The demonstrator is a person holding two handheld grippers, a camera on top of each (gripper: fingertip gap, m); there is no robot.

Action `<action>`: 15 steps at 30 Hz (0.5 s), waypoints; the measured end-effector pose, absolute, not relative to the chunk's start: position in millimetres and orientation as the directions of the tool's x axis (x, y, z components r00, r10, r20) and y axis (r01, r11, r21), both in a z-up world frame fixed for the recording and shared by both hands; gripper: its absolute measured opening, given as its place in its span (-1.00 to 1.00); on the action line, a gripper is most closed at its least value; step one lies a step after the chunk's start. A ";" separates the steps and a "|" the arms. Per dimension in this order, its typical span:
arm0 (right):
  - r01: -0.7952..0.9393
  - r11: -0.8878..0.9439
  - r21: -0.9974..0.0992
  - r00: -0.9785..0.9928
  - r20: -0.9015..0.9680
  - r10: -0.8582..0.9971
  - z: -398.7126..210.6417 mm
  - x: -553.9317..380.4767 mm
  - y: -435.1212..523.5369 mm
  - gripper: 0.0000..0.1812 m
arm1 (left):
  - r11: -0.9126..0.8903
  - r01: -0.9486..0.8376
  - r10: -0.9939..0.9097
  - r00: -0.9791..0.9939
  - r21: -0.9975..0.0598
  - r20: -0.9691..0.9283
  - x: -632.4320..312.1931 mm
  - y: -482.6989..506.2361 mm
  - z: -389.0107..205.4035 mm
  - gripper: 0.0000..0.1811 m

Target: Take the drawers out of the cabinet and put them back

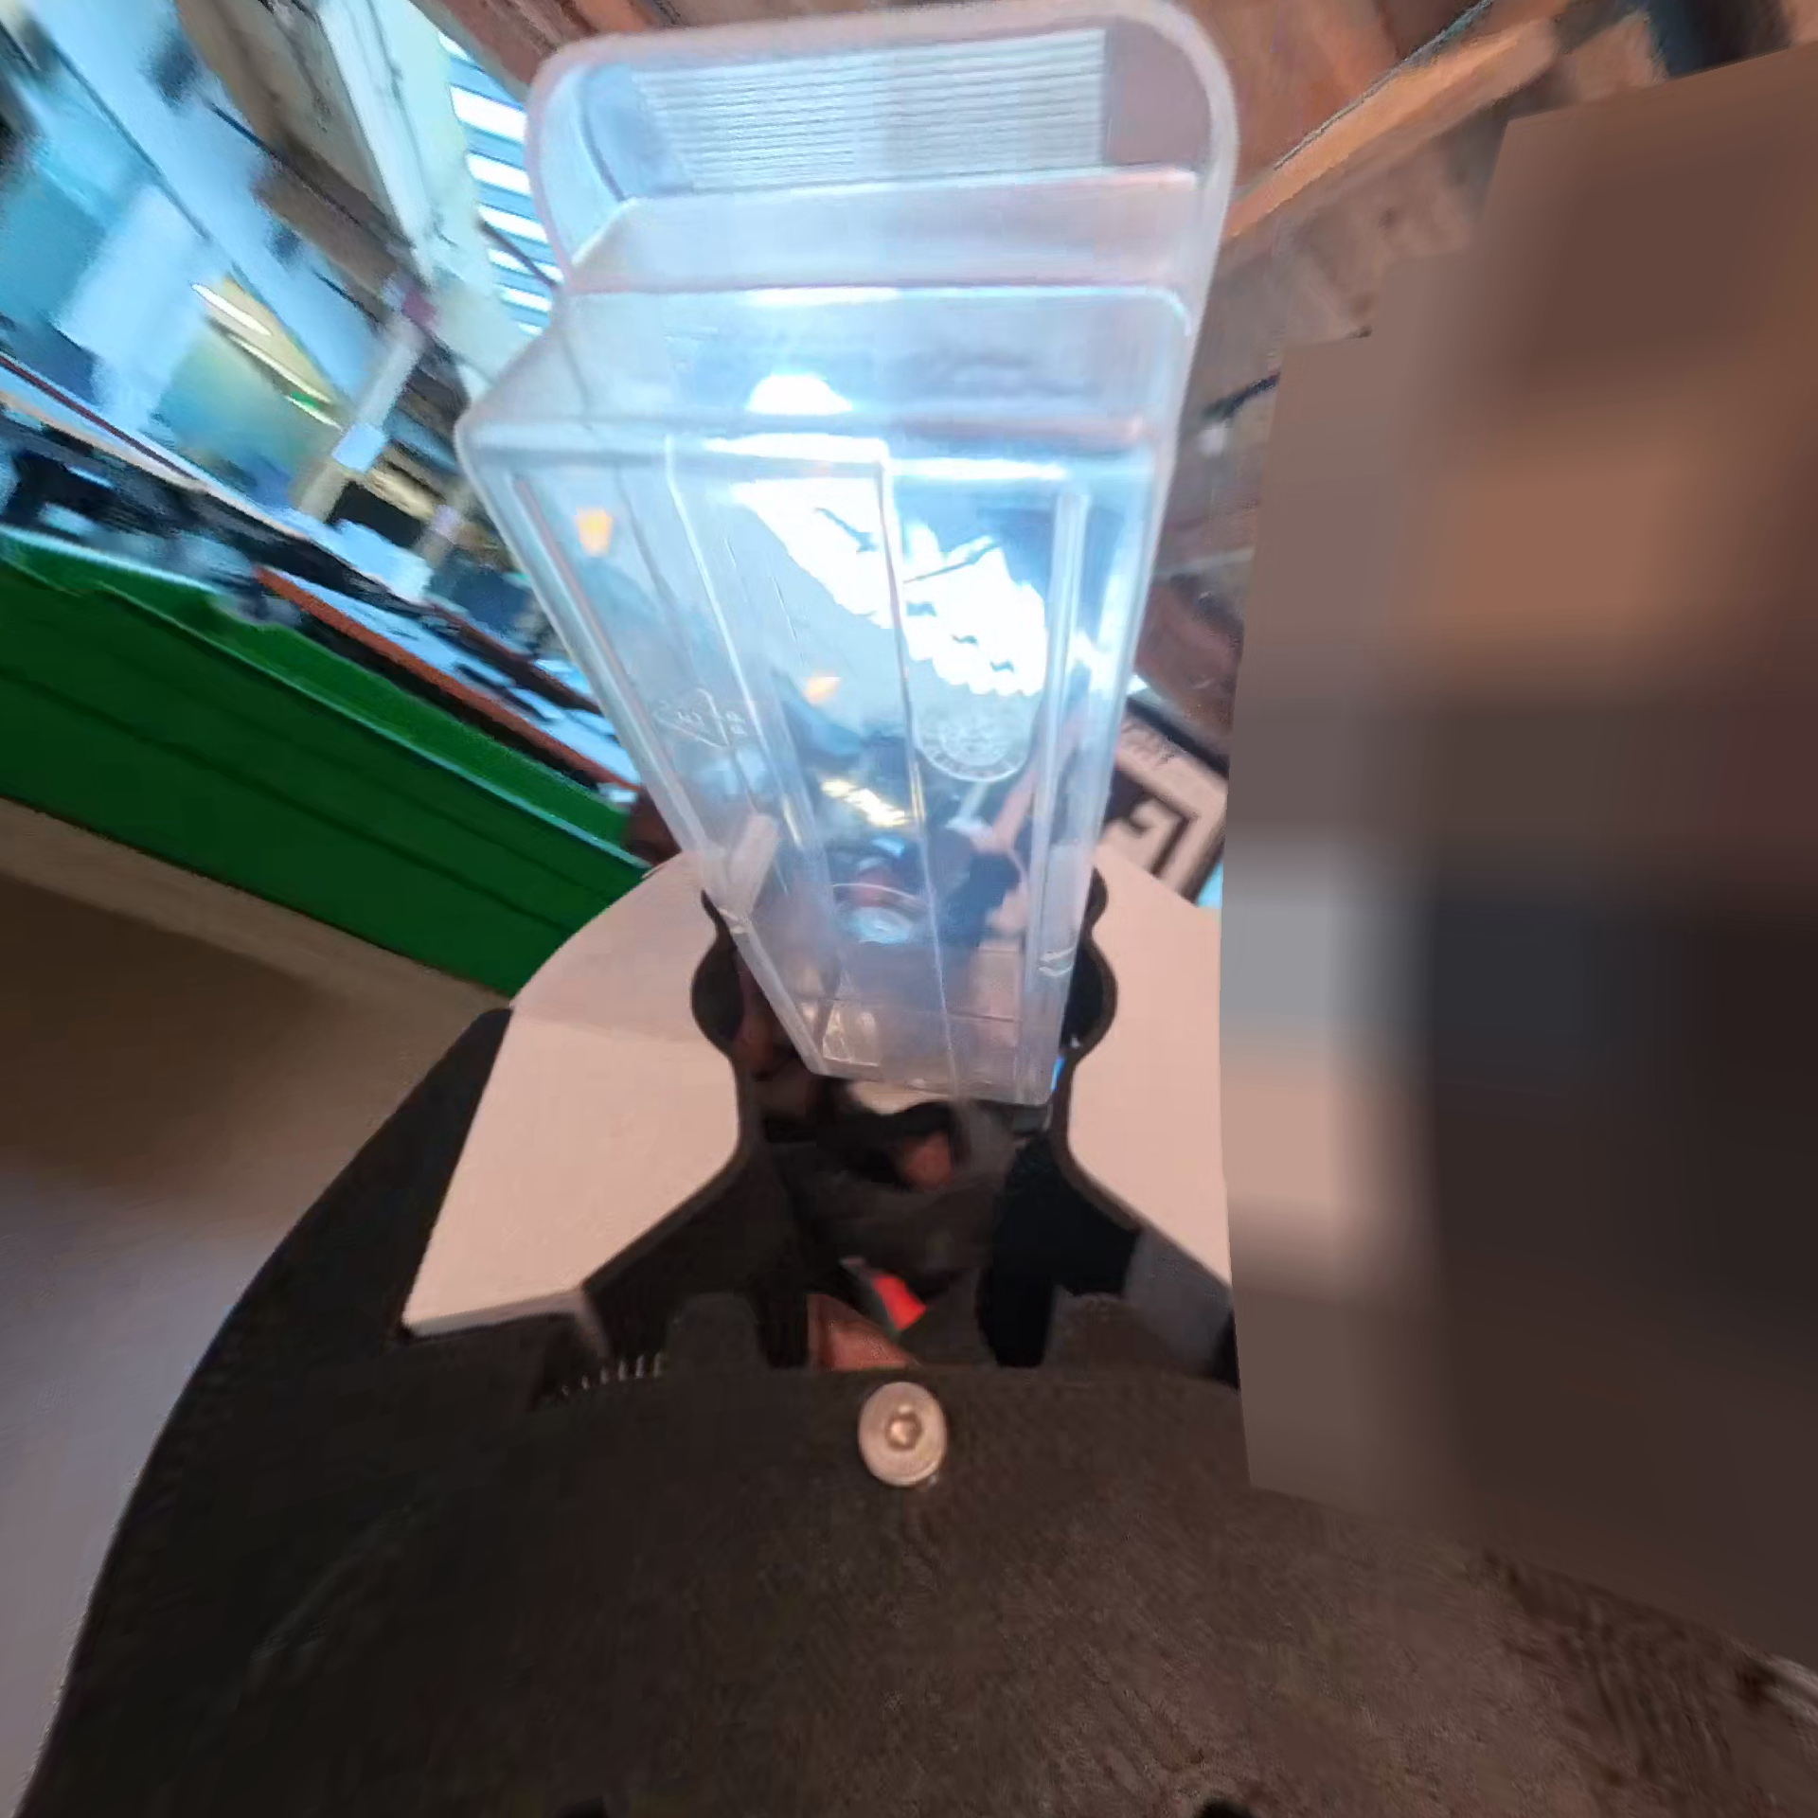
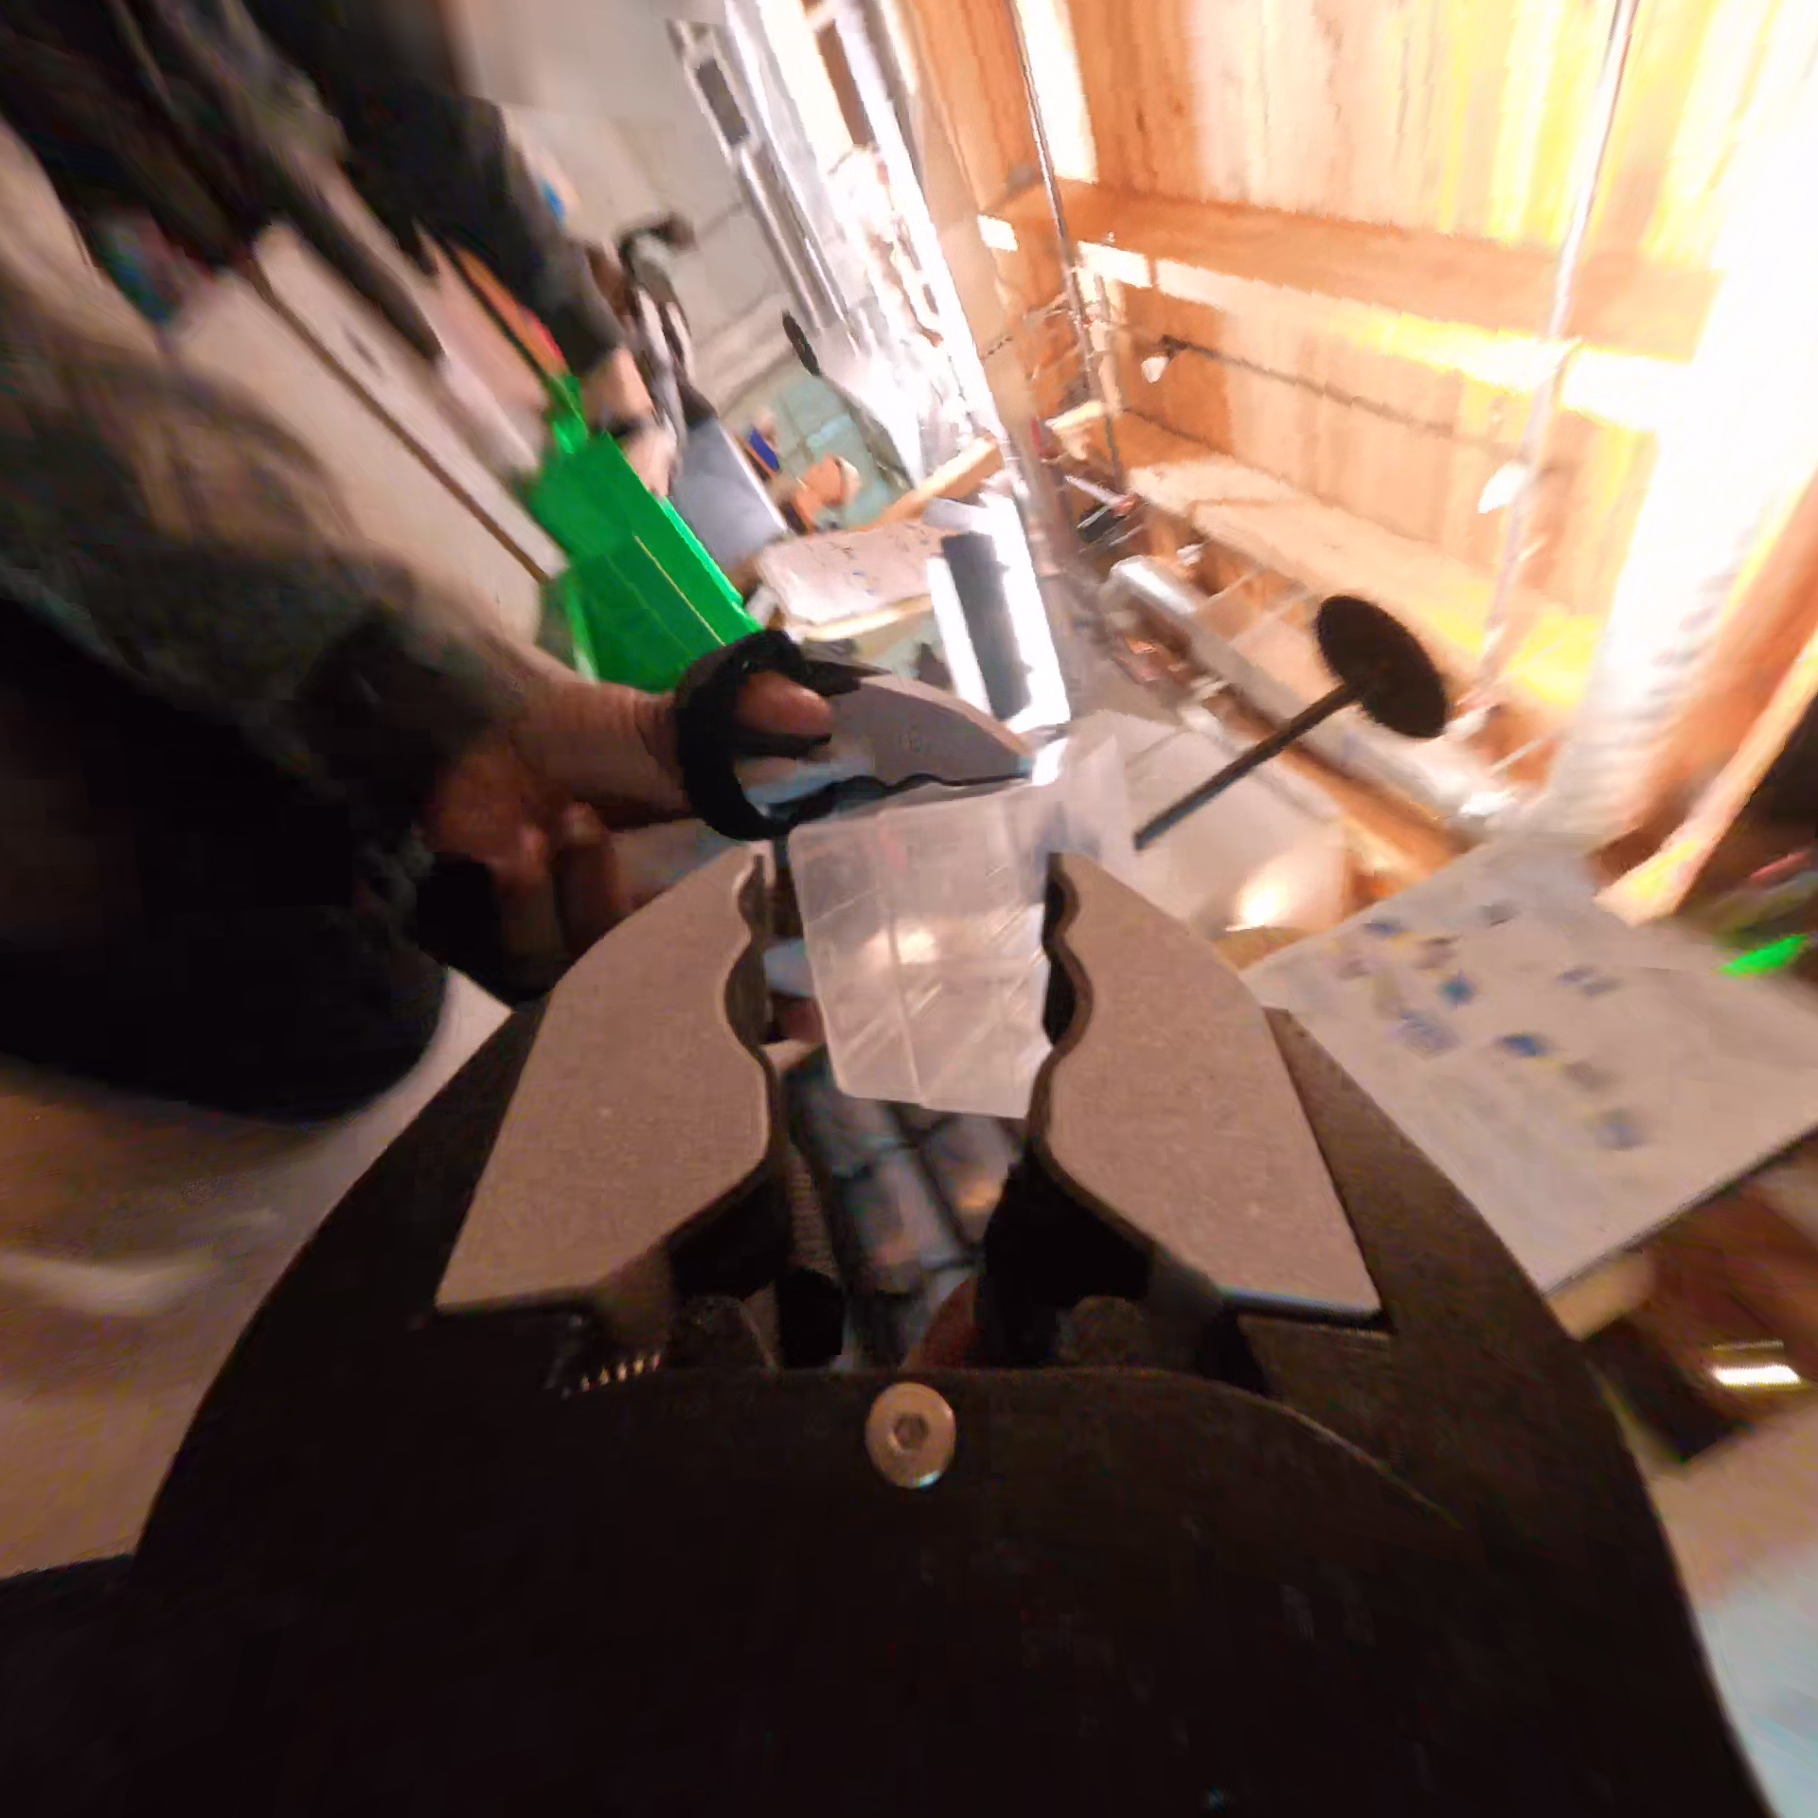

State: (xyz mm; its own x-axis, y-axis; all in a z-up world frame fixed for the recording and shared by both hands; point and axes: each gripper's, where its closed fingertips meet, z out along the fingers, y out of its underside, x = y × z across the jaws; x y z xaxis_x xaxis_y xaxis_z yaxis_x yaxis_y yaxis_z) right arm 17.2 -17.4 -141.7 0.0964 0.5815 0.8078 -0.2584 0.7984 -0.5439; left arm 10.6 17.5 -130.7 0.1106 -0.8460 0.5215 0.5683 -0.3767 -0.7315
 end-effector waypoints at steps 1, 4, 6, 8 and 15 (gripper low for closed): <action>-0.276 0.692 -0.668 0.015 0.716 0.698 -139.3 19.3 -14.6 -0.30 | -0.317 0.530 -0.852 0.205 -0.787 0.481 8.3 19.1 -134.1 -0.26; -0.203 0.219 -0.954 -0.264 0.269 0.926 -126.7 25.0 2.2 -0.06 | -0.156 0.403 -0.853 0.405 -0.902 0.328 7.8 19.4 -138.0 -0.28; -0.093 -0.036 -0.995 -0.324 -0.004 0.946 -115.3 22.6 19.9 -0.04 | -0.091 0.297 -0.853 0.469 -0.951 0.228 14.5 16.9 -143.3 -0.28; 0.005 -0.125 -0.992 -0.379 -0.118 0.918 -110.6 18.3 18.3 -0.09 | -0.055 0.230 -0.848 0.504 -0.972 0.167 19.6 16.4 -148.0 -0.28; 0.232 0.189 -0.954 -0.404 0.083 0.911 -150.7 -7.3 -7.4 -0.09 | -0.074 0.055 -0.833 0.546 -0.996 0.092 31.2 20.4 -172.0 -0.28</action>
